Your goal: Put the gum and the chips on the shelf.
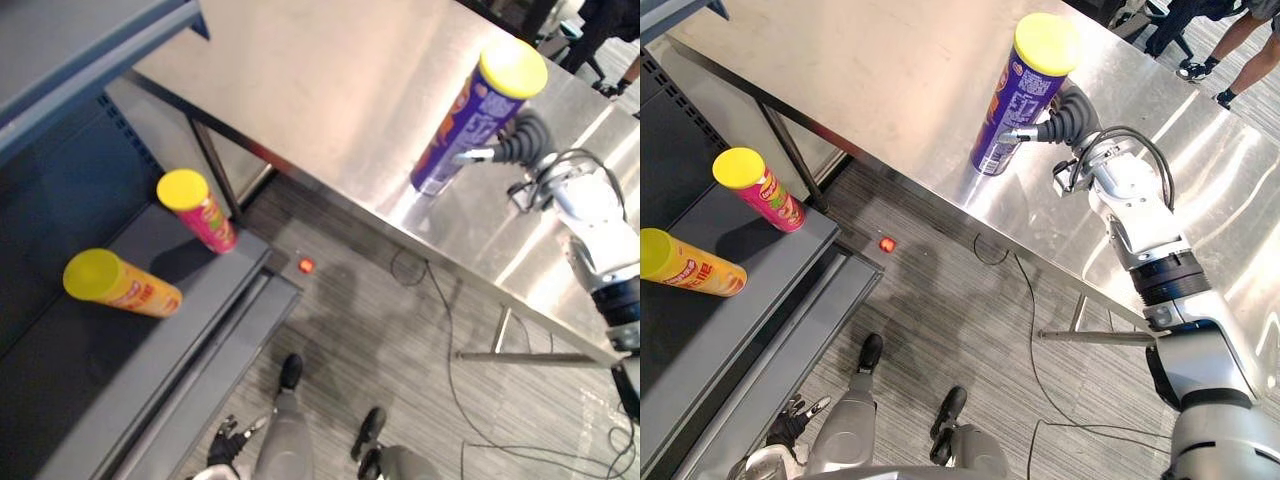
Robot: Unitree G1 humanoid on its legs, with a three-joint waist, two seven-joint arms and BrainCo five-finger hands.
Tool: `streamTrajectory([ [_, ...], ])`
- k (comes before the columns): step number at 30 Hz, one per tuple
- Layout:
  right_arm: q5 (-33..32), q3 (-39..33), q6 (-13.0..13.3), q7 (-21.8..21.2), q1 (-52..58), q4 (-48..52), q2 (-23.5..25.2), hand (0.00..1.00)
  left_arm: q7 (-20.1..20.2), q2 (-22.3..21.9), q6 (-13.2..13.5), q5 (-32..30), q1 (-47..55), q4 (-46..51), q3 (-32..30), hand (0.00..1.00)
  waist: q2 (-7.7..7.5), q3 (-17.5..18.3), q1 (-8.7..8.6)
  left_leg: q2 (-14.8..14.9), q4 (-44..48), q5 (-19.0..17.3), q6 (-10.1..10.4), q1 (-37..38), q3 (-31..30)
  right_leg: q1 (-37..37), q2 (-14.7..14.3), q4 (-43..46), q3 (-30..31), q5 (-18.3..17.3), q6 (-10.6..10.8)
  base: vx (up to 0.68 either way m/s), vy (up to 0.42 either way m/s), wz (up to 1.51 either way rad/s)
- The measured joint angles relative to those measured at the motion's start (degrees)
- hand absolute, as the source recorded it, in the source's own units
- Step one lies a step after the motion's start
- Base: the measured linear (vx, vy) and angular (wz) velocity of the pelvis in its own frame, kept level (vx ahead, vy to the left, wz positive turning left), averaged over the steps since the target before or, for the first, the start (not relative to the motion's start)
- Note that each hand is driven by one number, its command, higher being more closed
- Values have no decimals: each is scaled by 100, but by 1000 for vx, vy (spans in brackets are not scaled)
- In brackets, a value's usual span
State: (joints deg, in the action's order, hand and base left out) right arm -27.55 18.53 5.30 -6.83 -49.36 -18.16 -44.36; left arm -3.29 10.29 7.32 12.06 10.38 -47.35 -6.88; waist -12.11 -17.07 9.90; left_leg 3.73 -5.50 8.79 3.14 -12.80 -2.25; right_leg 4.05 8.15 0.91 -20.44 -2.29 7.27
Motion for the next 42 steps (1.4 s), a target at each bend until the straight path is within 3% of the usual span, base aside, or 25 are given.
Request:
streamTrajectory([
  [9,10,-1,-13,26,2,-41,64,100,-37,-1,0,137,-1,30,38,0,0,0,29,5,2,0,0,-4,34,50,1,11,73,7,-9,0,0,-3],
  [17,83,-9,-136,46,7,-71,410,100,-53,-1,-7,135,1,29,33,0,1,-1,18,38,1,-8,8,123,165,2,-5,18,196,37,-46,-5,1,-8],
  [20,402,-301,-135,189,128,169,419,100,-54,-5,-12,128,0,32,25,0,8,2,-23,41,-23,-40,33,204,162,-78,-13,17,203,35,-46,-3,-2,-1],
  [26,1686,-1556,-48,719,1113,1568,506,100,-76,-31,-37,23,14,28,-43,0,22,18,-72,-1,-25,-68,29,388,148,-273,21,-2,192,30,-41,4,1,1],
  [29,2949,-2019,192,994,1819,2620,752,100,-87,-43,-41,-171,77,11,-154,0,21,104,-218,-11,-14,-71,31,416,137,-325,24,-34,173,30,-40,4,1,2],
  [33,4669,-2079,471,1534,2637,3219,1184,100,-122,-58,-42,-456,168,-84,-209,0,60,440,-342,-16,1,-74,35,502,130,-433,17,-75,160,30,-39,17,-7,1],
  [36,5497,-2087,549,1891,3223,3473,1533,100,-139,-95,-33,-616,187,-157,-208,0,149,610,-341,-5,-32,-122,44,580,130,-500,11,-69,171,16,-42,-30,-2,-1],
  [42,6139,-1953,591,2353,4283,3651,2532,100,-218,-161,-23,-673,252,-481,-171,0,338,870,-347,6,-35,-144,31,649,134,-517,18,-8,188,-76,-59,-41,4,0],
])
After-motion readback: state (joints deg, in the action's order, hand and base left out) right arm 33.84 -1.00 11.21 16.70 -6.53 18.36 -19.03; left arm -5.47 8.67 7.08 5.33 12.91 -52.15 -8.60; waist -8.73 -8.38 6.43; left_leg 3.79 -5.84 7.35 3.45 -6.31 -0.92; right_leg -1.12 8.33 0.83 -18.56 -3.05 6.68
